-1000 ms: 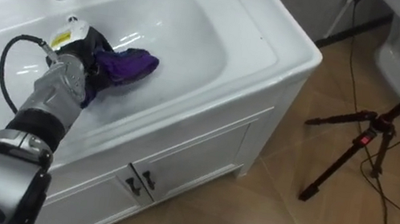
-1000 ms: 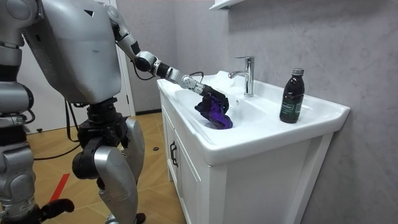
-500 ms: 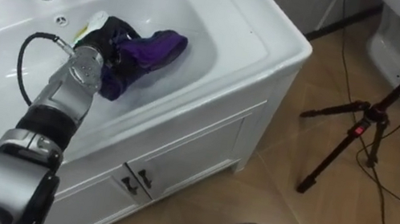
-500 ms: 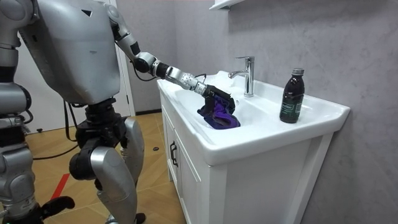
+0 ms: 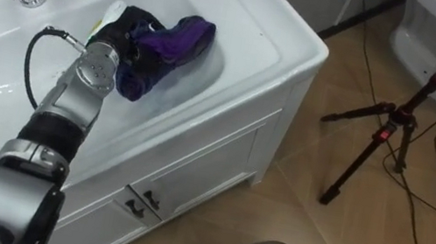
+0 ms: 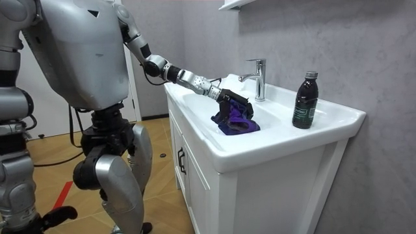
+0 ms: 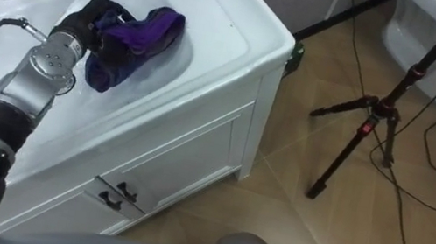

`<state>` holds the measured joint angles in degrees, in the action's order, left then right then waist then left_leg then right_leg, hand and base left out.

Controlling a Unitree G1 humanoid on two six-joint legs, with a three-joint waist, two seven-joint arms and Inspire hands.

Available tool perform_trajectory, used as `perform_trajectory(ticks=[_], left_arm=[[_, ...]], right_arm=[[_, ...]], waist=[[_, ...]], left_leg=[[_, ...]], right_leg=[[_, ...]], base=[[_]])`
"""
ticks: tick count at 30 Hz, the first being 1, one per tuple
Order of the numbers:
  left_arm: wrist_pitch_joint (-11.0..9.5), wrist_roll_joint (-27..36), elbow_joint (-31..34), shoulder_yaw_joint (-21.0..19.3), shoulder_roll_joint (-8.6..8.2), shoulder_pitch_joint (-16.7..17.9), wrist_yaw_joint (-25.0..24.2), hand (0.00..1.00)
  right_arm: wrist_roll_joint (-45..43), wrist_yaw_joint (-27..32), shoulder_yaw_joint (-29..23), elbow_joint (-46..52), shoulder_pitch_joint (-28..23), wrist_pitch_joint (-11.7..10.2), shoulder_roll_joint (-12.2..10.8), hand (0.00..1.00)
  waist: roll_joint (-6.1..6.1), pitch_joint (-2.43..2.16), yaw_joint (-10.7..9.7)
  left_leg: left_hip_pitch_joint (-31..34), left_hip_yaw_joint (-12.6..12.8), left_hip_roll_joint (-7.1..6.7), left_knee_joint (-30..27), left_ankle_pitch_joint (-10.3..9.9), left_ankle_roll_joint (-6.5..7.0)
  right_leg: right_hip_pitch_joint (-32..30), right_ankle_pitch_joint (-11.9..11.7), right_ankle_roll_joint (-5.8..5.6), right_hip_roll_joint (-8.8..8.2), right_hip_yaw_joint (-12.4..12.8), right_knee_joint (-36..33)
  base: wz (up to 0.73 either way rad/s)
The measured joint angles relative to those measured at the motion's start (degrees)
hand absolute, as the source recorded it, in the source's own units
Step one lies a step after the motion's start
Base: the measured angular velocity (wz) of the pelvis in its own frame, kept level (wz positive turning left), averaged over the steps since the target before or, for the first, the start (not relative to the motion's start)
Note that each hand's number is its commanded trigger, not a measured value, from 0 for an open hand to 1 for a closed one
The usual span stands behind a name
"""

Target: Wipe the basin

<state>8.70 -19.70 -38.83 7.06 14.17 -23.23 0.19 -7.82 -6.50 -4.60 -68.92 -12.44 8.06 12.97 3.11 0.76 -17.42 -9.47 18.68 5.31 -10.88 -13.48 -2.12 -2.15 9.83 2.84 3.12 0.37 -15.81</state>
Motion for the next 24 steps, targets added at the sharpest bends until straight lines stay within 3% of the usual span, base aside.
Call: perform_trajectory(ticks=[7,14,24], left_arm=[[-0.1,-0.3,0.2,-0.2,1.8,-0.1,0.1,1.0],[-0.3,-1.4,-0.8,-0.2,2.53,0.5,0.2,1.0],[0.1,-12.7,-11.1,-2.8,2.54,3.5,-0.4,1.0]], right_arm=[[0.1,-0.4,0.1,0.2,-1.1,0.0,0.0,0.0],[0.0,-0.1,-1.3,0.5,-2.9,0.2,-0.5,0.0],[-2.0,-0.7,-1.3,2.3,-3.0,0.8,-0.9,0.0]], waist=[[-0.72,0.0,0.6],[-1.3,0.06,1.9],[-0.73,-0.56,3.4]], left_leg=[[-0.3,1.5,0.27,-0.5,0.0,-0.01],[-1.1,1.9,0.32,0.1,0.0,-0.02],[-3.1,1.6,1.07,0.1,-0.3,-0.42]], right_leg=[[0.0,0.0,0.22,0.07,1.2,-0.3],[0.7,0.0,0.25,0.66,1.8,0.2],[3.4,-0.1,0.69,0.88,0.4,1.4]], base=[[-0.1],[-0.06],[0.02]])
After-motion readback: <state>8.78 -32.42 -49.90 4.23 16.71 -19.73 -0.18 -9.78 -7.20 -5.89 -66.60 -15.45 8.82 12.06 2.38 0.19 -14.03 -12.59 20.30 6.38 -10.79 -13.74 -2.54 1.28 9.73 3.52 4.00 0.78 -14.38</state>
